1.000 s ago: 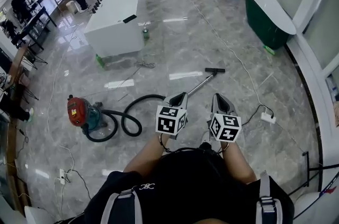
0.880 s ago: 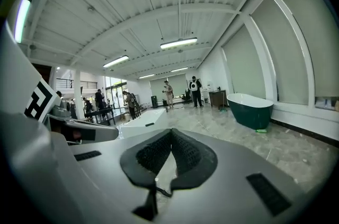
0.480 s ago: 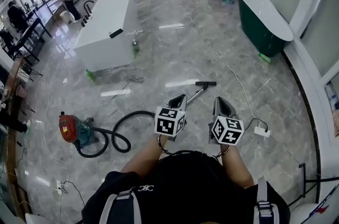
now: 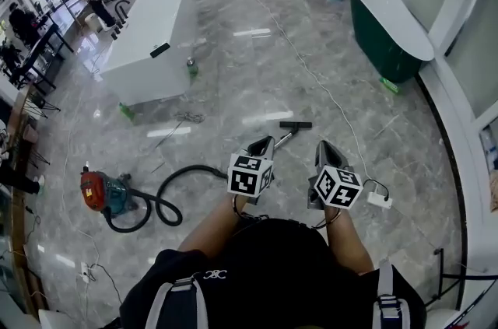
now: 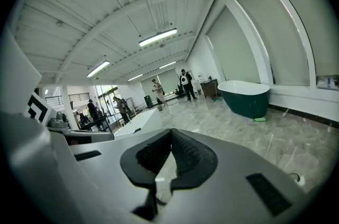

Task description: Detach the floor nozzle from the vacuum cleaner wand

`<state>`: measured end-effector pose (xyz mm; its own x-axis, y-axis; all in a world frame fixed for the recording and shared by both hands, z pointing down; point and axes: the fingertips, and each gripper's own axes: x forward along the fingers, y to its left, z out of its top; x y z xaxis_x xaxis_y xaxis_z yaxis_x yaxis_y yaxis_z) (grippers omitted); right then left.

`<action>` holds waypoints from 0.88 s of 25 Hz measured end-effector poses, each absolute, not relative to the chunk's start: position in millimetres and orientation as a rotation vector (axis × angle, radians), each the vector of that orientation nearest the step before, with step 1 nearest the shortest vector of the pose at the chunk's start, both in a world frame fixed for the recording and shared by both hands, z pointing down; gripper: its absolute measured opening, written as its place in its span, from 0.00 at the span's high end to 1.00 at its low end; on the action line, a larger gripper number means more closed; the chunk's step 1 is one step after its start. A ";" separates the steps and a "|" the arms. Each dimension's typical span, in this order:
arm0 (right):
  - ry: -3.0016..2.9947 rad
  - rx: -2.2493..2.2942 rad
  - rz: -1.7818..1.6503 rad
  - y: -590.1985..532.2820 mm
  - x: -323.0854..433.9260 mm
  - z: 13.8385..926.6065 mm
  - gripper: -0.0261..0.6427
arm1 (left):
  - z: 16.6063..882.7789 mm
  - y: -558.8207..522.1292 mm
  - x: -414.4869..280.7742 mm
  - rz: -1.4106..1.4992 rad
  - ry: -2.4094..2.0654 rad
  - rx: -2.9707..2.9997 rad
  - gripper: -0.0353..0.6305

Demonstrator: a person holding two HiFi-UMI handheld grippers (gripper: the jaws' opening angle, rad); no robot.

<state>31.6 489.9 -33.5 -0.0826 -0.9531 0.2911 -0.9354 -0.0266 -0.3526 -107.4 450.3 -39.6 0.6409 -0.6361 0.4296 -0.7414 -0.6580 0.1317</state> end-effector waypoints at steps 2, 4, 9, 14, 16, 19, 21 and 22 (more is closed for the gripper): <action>2.153 -2.091 -0.762 483.2 41.0 -28.5 0.94 | -35.8 442.0 -100.6 0.511 -1.110 2.560 0.93; 2.149 -2.087 -0.793 477.3 47.5 -21.5 0.94 | -33.3 433.8 -94.6 0.509 -1.112 2.552 0.93; 2.143 -2.066 -0.835 454.1 58.4 -12.9 0.94 | -27.0 408.5 -77.4 0.513 -1.100 2.557 0.93; 2.121 -2.071 -0.855 416.8 74.7 -4.2 0.94 | -29.0 371.8 -63.0 0.483 -1.085 2.578 0.93; 2.123 -2.073 -0.859 400.8 79.7 -2.4 0.94 | -28.9 352.6 -60.5 0.467 -1.093 2.574 0.93; 2.135 -2.077 -0.856 369.7 83.3 0.2 0.94 | -24.8 319.9 -59.8 0.453 -1.103 2.560 0.93; 2.139 -2.084 -0.860 343.2 85.9 2.6 0.94 | -20.7 296.0 -57.5 0.447 -1.097 2.556 0.93; 2.145 -2.088 -0.865 329.5 86.7 3.6 0.94 | -18.5 283.3 -56.5 0.440 -1.089 2.551 0.93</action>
